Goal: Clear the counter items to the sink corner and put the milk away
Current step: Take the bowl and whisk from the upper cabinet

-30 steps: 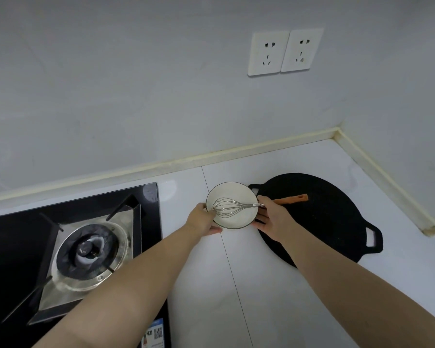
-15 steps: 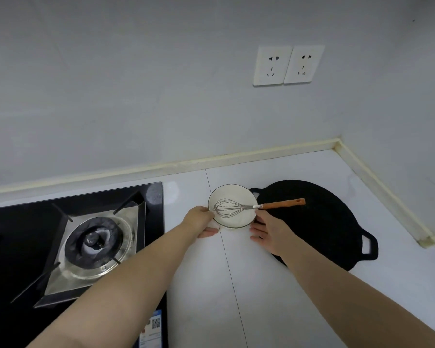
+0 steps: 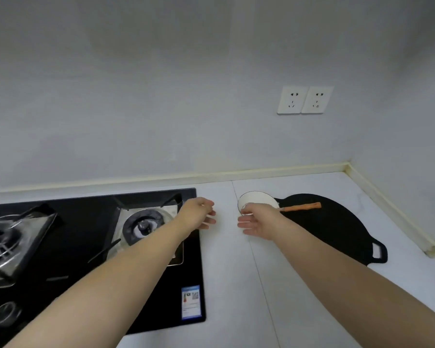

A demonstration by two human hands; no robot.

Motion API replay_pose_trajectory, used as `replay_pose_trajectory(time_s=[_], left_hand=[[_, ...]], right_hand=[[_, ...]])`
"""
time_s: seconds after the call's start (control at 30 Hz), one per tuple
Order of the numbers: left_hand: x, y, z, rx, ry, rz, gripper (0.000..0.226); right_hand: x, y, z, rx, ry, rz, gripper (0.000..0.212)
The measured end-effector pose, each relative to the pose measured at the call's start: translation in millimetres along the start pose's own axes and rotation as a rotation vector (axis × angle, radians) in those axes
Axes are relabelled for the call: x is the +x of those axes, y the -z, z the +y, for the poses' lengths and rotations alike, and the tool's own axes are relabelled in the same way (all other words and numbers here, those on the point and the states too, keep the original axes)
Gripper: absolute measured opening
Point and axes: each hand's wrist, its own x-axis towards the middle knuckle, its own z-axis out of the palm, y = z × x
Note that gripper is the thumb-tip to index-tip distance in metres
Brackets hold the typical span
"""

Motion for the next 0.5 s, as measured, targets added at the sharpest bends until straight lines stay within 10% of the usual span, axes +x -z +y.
replay_pose_trajectory(time_s=[0.5], left_hand=[[-242.9, 291.0, -50.7, 0.187, -0.297, 0.487, 0.030]], right_hand=[[-213.7, -308.9, 10.8, -0.488, 0.747, -0.095, 0.040]])
